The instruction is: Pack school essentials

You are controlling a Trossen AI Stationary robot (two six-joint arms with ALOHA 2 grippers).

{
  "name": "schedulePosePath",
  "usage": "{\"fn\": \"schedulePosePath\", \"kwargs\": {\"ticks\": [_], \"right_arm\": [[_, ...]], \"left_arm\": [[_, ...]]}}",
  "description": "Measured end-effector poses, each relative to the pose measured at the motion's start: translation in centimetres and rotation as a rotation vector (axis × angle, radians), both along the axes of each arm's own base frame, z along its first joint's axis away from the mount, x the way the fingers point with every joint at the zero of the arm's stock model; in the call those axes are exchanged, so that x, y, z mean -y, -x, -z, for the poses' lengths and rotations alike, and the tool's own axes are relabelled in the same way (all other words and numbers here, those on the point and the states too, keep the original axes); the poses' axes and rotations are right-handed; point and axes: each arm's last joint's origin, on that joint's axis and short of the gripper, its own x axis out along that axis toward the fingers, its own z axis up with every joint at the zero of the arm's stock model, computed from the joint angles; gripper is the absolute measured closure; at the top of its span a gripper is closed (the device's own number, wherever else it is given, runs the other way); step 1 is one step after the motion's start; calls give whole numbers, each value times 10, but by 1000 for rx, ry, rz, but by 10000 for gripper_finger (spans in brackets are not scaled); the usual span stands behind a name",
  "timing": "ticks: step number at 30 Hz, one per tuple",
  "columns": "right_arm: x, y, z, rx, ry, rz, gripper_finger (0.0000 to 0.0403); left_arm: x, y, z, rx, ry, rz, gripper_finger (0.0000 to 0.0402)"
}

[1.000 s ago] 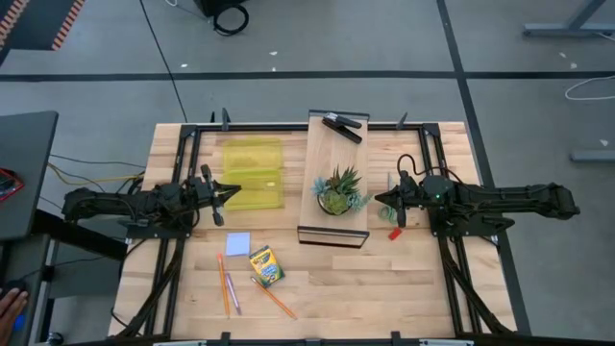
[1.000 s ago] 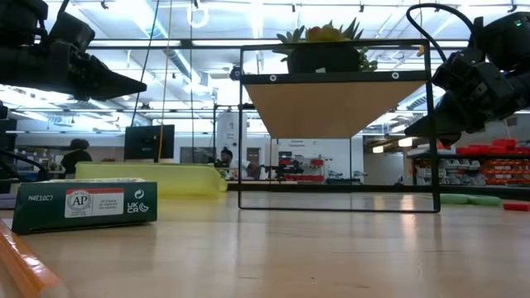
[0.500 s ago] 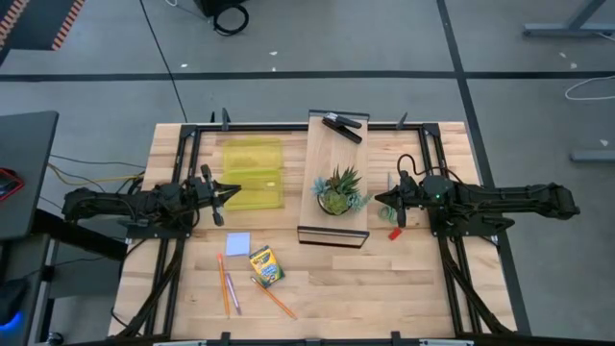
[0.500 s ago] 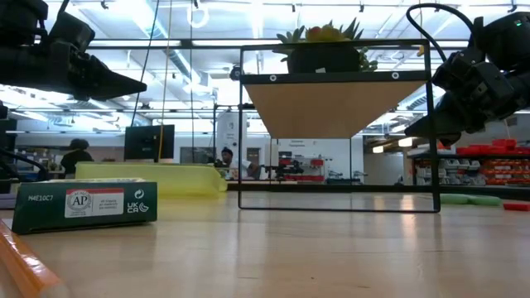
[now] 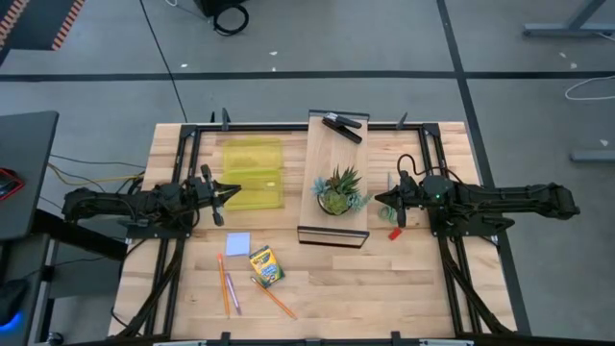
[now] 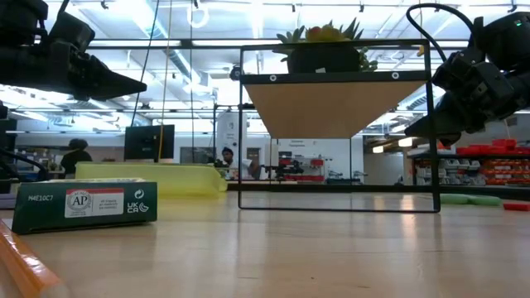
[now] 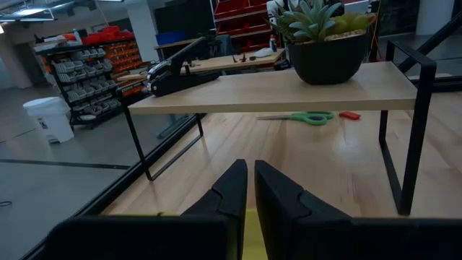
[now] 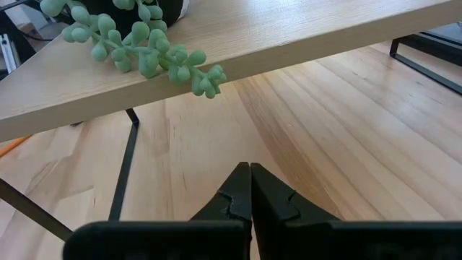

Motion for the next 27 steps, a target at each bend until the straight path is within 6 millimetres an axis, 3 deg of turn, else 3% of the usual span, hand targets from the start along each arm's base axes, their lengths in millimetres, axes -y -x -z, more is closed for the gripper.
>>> {"fn": "schedulePosePath", "kwargs": {"ticks": [27], "right_arm": [[0,0,-1,12,8,-2,395]], "left_arm": [[0,0,0,0,0,0,370]]}}
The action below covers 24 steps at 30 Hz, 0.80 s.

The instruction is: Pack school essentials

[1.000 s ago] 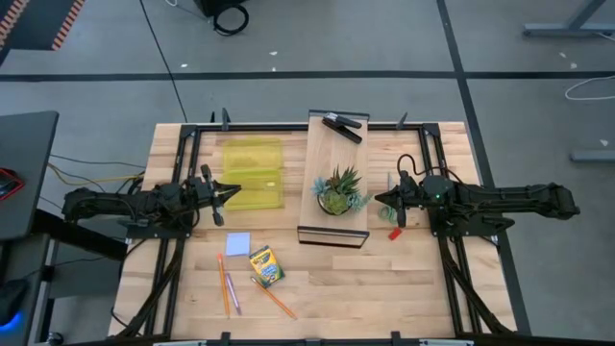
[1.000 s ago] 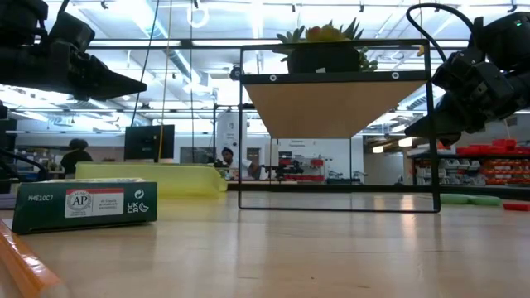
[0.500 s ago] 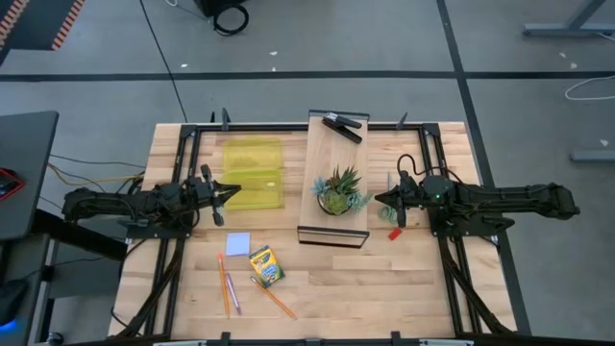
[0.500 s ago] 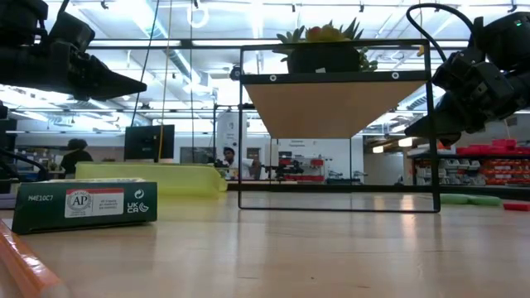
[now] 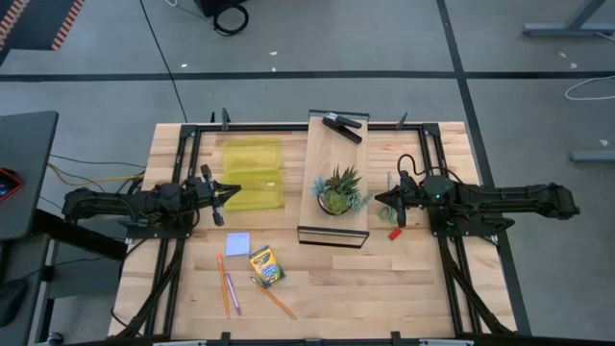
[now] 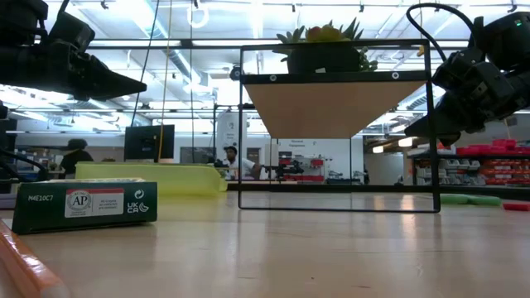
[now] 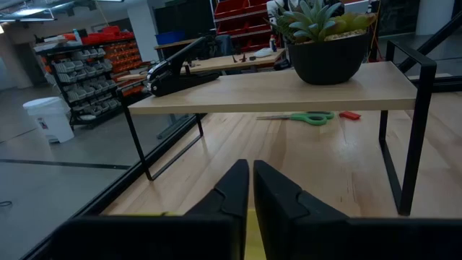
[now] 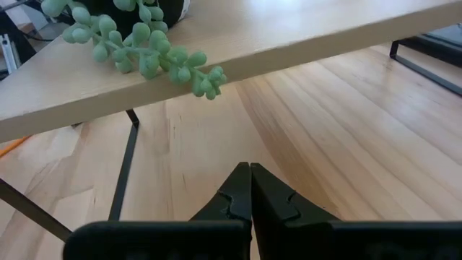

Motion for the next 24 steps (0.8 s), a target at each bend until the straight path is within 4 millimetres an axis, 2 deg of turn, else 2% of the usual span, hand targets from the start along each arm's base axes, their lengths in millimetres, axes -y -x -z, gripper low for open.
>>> {"fn": "schedulePosePath", "kwargs": {"ticks": [3,6,16,21,24], "right_arm": [[0,-1,-4,57,-45,20,395],[0,-2,-9,136,-232,76,395],[-1,-1,-3,147,-717,197,395],[0,-1,-3,166,-780,237,395],[0,-1,-3,189,-902,282,395]], "left_arm": [[0,0,0,0,0,0,365],[0,0,0,0,0,0,363],[0,0,0,1,0,0,373],[0,0,0,0,0,0,365],[0,0,0,0,0,0,363]]}}
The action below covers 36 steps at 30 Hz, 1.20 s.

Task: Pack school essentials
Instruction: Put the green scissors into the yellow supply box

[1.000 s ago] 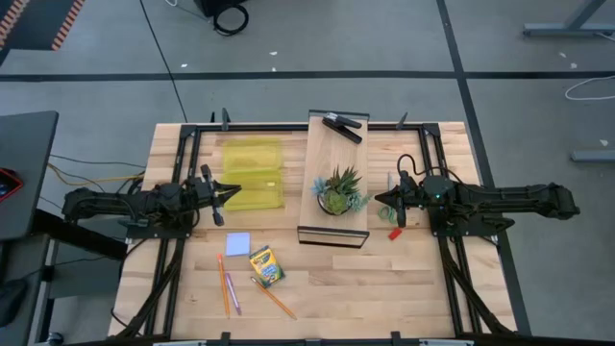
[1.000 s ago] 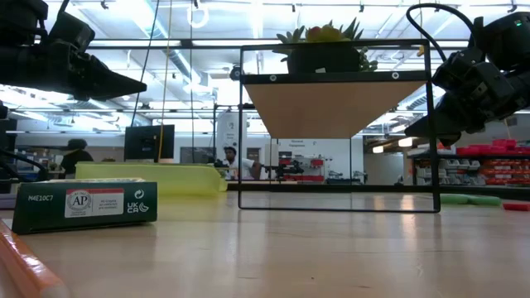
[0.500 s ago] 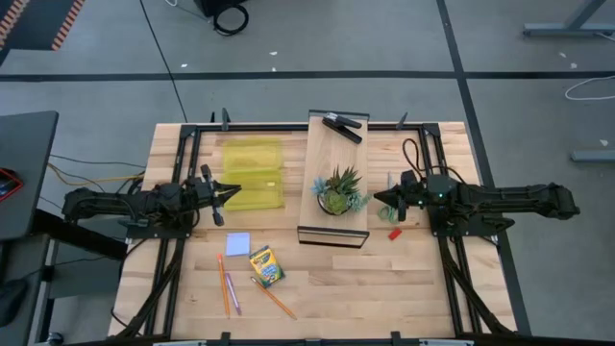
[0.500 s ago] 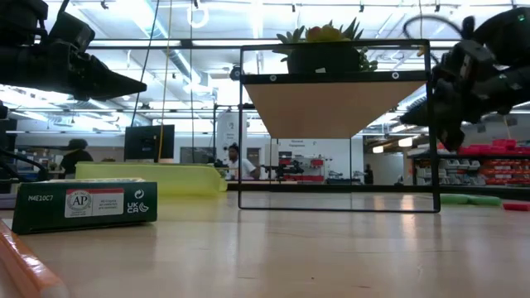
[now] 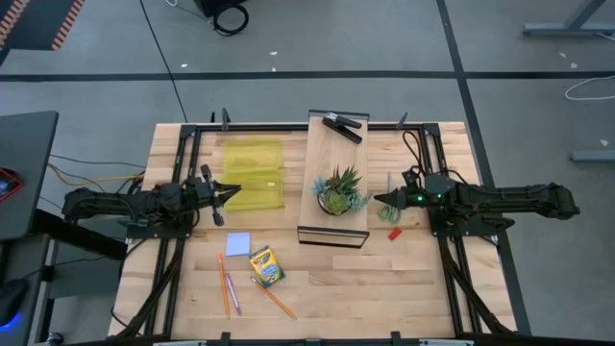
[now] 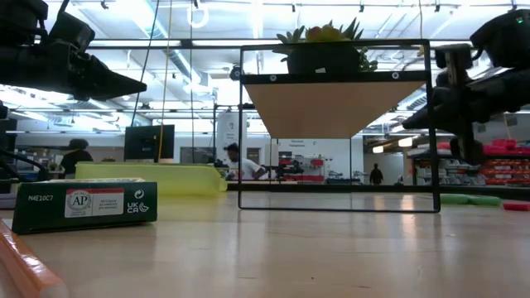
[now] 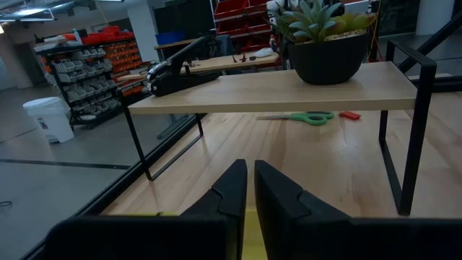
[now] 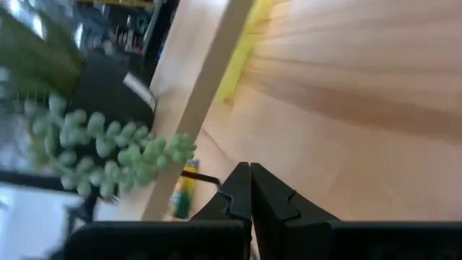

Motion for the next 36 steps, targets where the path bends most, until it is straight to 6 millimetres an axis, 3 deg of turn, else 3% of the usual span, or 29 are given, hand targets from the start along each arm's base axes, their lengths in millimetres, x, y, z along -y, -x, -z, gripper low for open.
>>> {"fn": "schedulePosePath", "kwargs": {"ticks": [5,8,16,26,36], "right_arm": [[-2,1,1,-43,-125,-109,395],[-4,6,-3,-242,-139,-121,395],[1,16,-36,-674,-47,37,395],[3,-2,-27,-847,-91,34,391],[3,-7,-25,-818,-233,134,281]], "left_arm": [[0,0,0,0,0,0,369],[0,0,0,0,0,0,373],[0,0,0,0,0,0,364],[0,0,0,0,0,0,373],[0,0,0,0,1,0,363]]}}
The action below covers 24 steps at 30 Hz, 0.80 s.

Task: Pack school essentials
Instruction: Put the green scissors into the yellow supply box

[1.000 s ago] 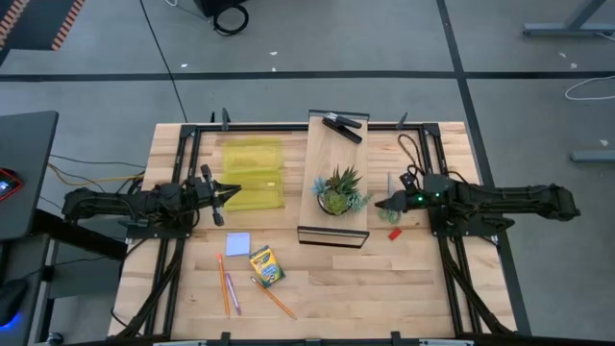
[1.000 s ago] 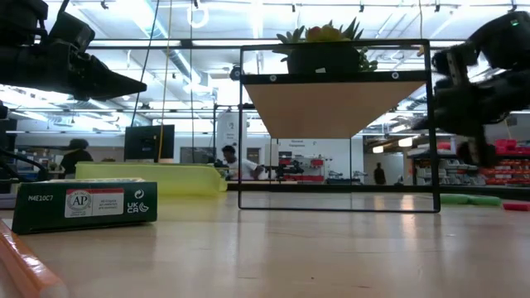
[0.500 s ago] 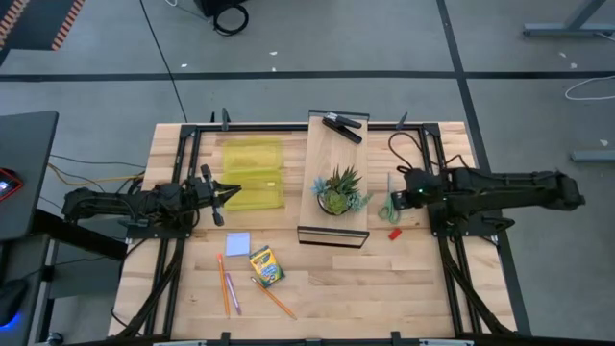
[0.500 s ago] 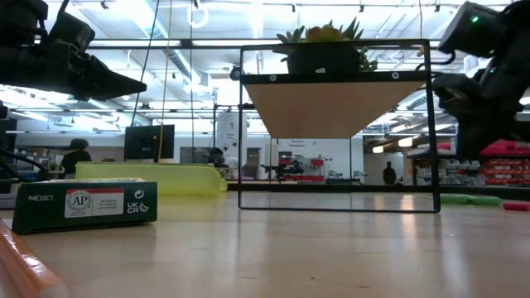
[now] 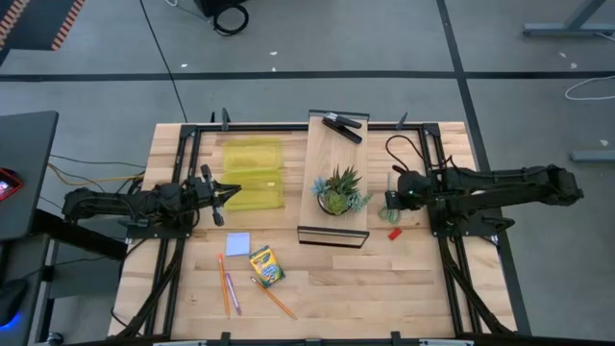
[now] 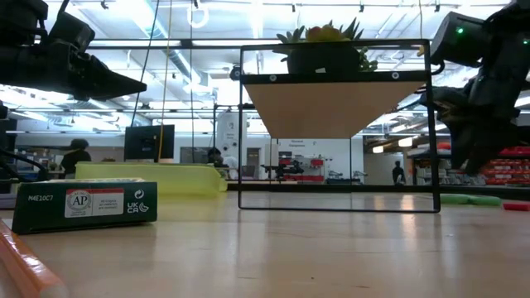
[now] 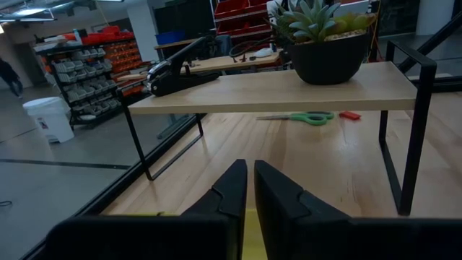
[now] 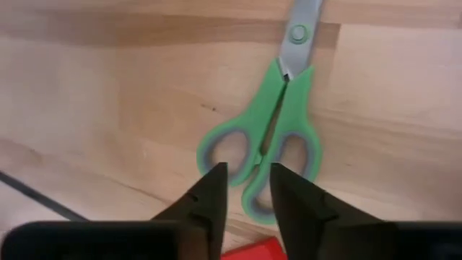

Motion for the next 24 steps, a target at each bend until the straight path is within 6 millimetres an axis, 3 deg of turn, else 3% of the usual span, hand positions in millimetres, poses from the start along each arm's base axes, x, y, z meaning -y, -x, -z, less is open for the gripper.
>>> {"fn": "schedulePosePath", "kwargs": {"ticks": [4,10,18,24], "right_arm": [[0,0,0,1,-28,57,254],[0,-2,-13,-16,-74,133,249],[1,-22,-34,-135,-6,144,249],[-7,-47,-22,-281,53,134,248]], "left_arm": [[0,0,0,54,147,-4,368],[0,0,0,173,468,-11,378],[0,0,0,233,631,-15,367],[0,0,0,254,691,-17,371]]}}
